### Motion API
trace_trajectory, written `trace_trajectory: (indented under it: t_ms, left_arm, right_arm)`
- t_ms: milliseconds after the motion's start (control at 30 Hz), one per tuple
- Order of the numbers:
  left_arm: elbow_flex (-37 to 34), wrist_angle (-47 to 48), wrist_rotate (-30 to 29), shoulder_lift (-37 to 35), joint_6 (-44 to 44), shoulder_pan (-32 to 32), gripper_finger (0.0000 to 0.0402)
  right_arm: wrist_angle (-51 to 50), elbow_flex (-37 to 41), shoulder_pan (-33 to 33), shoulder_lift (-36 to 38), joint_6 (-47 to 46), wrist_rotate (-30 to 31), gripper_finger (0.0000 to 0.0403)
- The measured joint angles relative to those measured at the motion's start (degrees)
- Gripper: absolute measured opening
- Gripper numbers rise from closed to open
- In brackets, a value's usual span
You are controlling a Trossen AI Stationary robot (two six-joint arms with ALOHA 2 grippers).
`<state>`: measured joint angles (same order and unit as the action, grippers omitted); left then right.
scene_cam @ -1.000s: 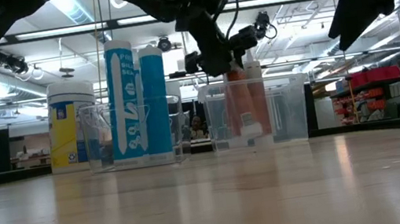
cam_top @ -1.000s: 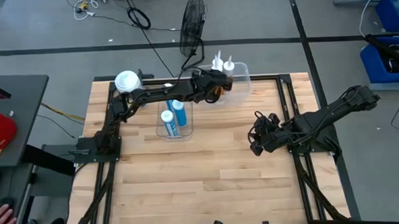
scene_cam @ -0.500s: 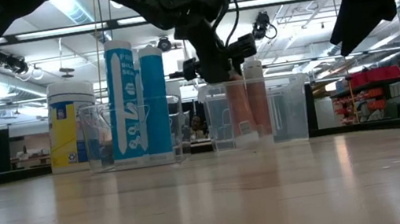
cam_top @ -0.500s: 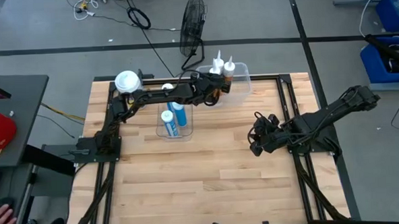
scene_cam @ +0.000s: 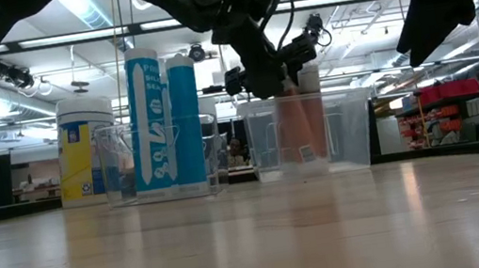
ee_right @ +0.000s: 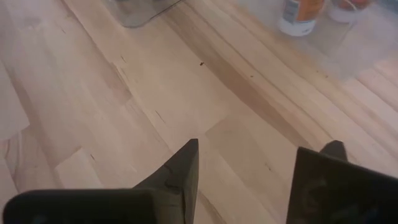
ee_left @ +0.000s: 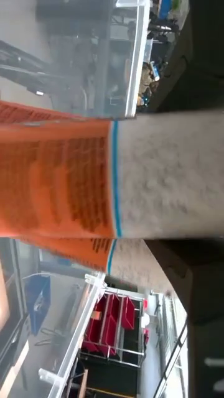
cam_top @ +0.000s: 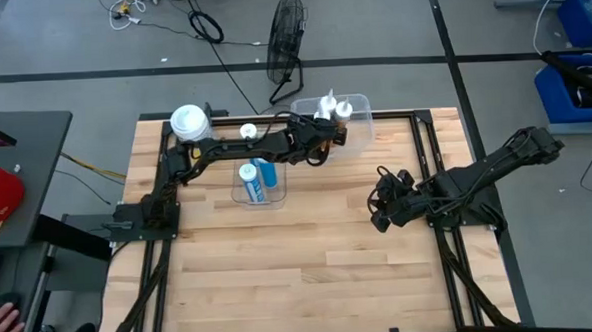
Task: Pick & place silicon tubes, Sealant and Lysol wipes
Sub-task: Put the orange sealant into the right transparent bin
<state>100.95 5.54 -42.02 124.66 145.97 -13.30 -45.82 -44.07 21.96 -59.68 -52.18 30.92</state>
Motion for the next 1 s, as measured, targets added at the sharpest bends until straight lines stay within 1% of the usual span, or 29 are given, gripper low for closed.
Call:
trace_trajectory:
  t_ms: [167,300,500,667,800,1000]
  left_arm:
    - [0.0,0.1,0.4,0.0,-0.6,0.5,0.0236]
    - [-0.4,0.2,0.9,0.6,-1.5,0.4,0.0236]
    - [-0.2,-2.9,0.5,0.4,-1.5,-0.6,0.0237]
    - [-0.2,-8.0,0.3,0.4,-1.6,-0.9,0.0238]
    - [-0.2,-9.5,0.2,0.3,-1.9,-0.8,0.0238]
    - [-0.1,-11.7,-0.1,0.2,-6.0,-0.5,0.0239]
  right_arm:
    - [0.0,0.0,0.0,0.0,0.0,-0.3,0.0097]
    - [0.0,0.0,0.0,0.0,0.0,-0.5,0.0097]
    - [0.0,0.0,0.0,0.0,0.2,-0.5,0.0097]
    - [0.0,0.0,0.0,0.0,0.2,-0.5,0.0097]
    - [0.0,0.0,0.0,0.0,0.2,-0.4,0.0097]
    - [0.0,0.0,0.0,0.0,0.3,-0.5,0.0097]
